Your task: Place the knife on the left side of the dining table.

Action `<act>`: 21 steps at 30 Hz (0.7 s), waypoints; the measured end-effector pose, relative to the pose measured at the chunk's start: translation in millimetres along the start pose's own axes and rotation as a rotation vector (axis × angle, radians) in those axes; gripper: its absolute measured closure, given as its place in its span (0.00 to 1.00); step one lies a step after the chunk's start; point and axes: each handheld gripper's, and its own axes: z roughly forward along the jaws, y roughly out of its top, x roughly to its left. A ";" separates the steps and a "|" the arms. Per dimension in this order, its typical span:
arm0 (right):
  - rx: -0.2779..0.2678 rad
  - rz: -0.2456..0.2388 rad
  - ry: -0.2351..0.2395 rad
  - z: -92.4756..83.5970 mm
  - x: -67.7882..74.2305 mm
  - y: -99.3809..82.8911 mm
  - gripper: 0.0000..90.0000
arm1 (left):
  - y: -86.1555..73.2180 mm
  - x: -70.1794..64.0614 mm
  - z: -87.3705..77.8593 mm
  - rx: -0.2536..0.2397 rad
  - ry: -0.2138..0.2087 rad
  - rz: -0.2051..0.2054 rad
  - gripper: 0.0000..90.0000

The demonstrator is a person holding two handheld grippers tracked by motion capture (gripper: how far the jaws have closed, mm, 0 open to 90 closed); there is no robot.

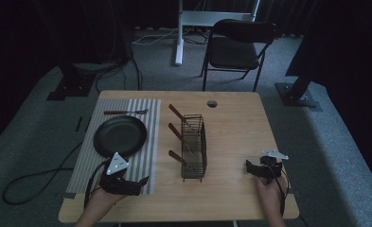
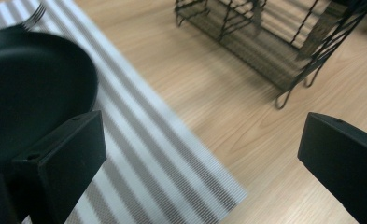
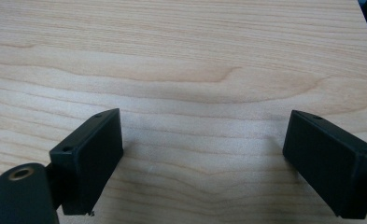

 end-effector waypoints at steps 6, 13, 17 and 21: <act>0.000 0.000 0.000 0.0 0.0 0.0 0.12 | 13.0 -9.5 -1.1 -0.017 -0.026 0.033 0.02; 0.000 0.000 0.000 0.0 0.0 0.0 0.12 | 27.0 -18.3 -2.3 -0.045 -0.058 0.070 0.02; 0.001 -0.001 0.000 0.0 -0.1 0.0 0.12 | 39.6 -26.4 -0.7 -0.066 -0.079 0.098 0.02; 0.000 -0.002 0.000 0.0 -0.2 0.0 0.12 | 48.9 -32.1 1.6 -0.079 -0.092 0.111 0.02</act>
